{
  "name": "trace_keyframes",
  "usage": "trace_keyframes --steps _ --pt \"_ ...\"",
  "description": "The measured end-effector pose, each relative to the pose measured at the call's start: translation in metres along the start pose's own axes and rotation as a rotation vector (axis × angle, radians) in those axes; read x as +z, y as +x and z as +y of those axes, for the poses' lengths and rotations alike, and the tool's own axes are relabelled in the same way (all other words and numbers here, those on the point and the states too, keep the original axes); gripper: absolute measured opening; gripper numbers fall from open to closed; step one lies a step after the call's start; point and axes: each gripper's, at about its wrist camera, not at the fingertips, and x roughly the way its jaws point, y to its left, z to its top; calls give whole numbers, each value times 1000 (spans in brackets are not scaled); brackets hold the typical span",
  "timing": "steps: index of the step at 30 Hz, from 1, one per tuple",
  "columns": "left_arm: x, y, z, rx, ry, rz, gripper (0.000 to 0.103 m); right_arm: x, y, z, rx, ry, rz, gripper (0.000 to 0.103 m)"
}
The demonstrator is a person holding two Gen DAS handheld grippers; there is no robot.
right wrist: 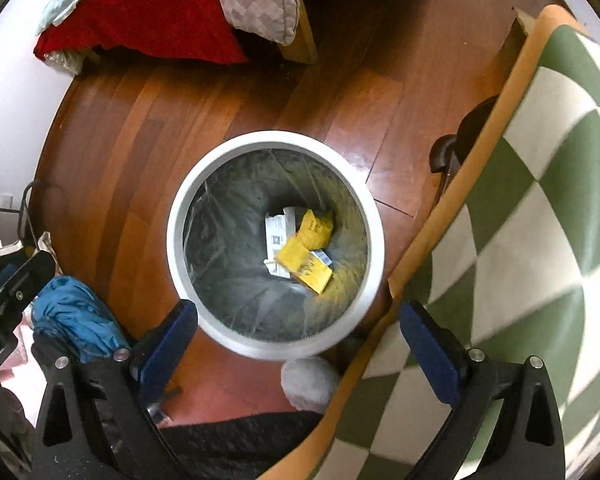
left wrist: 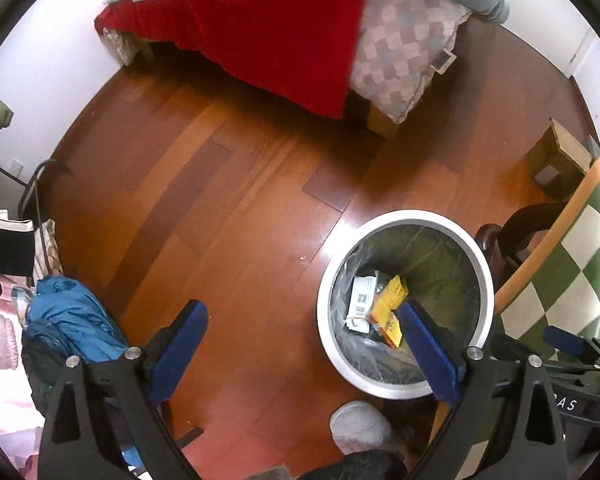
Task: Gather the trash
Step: 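Move both open tools back over the checkered table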
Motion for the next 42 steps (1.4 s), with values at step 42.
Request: trace_keyframes --steps 42 --pt "-150 -196 -141 -129 211 -254 98 -260 -259 -218 98 372 -415 102"
